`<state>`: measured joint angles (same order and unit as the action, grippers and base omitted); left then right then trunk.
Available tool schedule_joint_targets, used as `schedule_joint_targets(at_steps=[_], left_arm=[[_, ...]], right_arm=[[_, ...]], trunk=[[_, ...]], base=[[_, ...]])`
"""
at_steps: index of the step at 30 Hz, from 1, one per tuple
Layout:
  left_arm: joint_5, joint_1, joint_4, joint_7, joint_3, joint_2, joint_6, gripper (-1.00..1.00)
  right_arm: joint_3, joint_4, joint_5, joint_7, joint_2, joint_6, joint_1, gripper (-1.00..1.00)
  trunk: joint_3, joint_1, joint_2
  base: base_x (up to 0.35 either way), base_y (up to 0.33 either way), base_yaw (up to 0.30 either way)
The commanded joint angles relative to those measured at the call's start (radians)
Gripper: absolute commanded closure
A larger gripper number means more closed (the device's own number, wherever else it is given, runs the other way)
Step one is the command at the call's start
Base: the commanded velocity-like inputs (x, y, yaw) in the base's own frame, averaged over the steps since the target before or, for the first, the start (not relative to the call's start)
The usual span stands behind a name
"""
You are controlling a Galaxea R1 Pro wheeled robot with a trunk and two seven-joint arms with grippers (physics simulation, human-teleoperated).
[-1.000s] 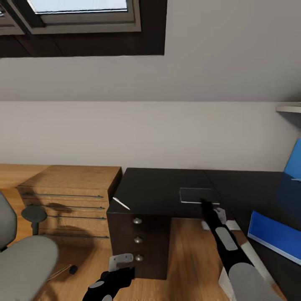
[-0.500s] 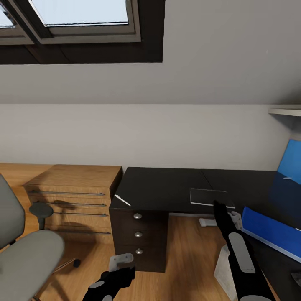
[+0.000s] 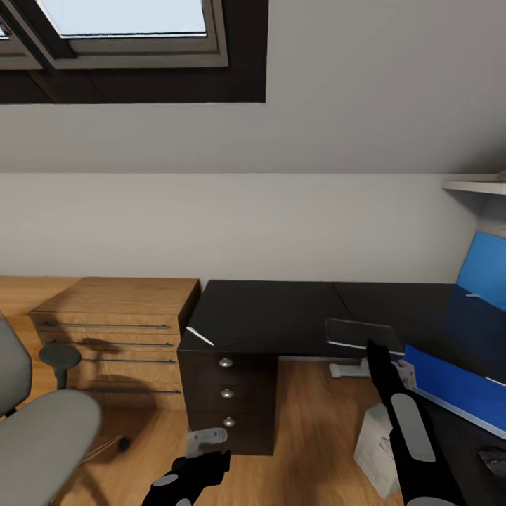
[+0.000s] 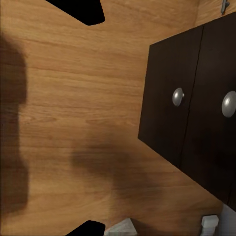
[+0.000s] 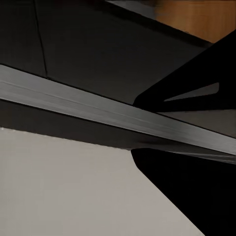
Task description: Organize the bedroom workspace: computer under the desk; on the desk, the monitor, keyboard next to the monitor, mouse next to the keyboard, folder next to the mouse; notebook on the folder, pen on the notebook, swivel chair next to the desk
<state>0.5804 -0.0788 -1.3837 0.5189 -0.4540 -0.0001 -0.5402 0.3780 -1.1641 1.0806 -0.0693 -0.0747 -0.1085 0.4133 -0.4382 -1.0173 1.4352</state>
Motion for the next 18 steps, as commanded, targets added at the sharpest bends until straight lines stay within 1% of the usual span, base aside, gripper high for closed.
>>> schedule_joint_targets(at_steps=[1,4,6,8,10,11,14,15,18], left_arm=[[0.011,-0.001,-0.001,0.01,-0.002,0.0,-0.001,-1.0],[0.011,-0.001,-0.001,0.009,-0.003,0.001,-0.001,-1.0],[0.012,-0.001,-0.001,0.009,-0.003,0.001,-0.001,-1.0],[0.012,-0.001,-0.001,0.009,-0.003,0.001,-0.001,-1.0],[0.012,-0.001,-0.001,0.01,-0.003,0.001,-0.001,-1.0],[0.012,-0.001,-0.001,0.009,-0.003,0.001,-0.001,-1.0],[0.012,-0.001,-0.001,0.01,-0.003,0.001,-0.001,-1.0],[0.012,-0.001,-0.001,0.01,-0.003,0.001,-0.001,-1.0],[0.012,-0.001,-0.001,0.01,-0.003,0.001,-0.001,-1.0]], right_arm=[[0.013,-0.001,0.007,-0.005,-0.001,-0.006,0.001,1.0],[0.029,-0.001,0.007,-0.006,0.0,-0.007,0.001,1.0],[0.048,0.006,0.007,-0.01,0.0,-0.006,0.001,1.0],[0.055,0.022,0.007,-0.011,0.003,-0.005,0.001,1.0],[0.058,0.034,0.007,-0.012,0.014,-0.001,0.002,1.0],[0.06,0.044,0.007,-0.012,0.025,0.004,0.002,1.0],[0.06,0.054,0.007,-0.012,0.037,0.014,0.003,1.0],[0.062,0.058,0.008,-0.012,0.048,0.022,0.003,1.0],[0.081,0.06,0.027,-0.012,0.069,0.029,0.004,1.0]], trunk=[[-0.002,0.0,0.001],[-0.006,0.0,0.001],[-0.009,0.0,0.001],[-0.011,0.0,0.001],[-0.014,0.0,0.001],[-0.015,0.0,0.001],[-0.019,0.0,0.001],[-0.021,0.0,0.001],[-0.025,0.0,0.001]], base=[[0.0,0.0,-0.181],[0.0,0.0,-0.184],[0.0,0.0,-0.185],[0.0,0.0,-0.177],[0.0,0.0,-0.166],[0.0,0.0,-0.151],[0.0,0.0,-0.134],[0.0,0.0,-0.108],[0.0,0.0,-0.08]])
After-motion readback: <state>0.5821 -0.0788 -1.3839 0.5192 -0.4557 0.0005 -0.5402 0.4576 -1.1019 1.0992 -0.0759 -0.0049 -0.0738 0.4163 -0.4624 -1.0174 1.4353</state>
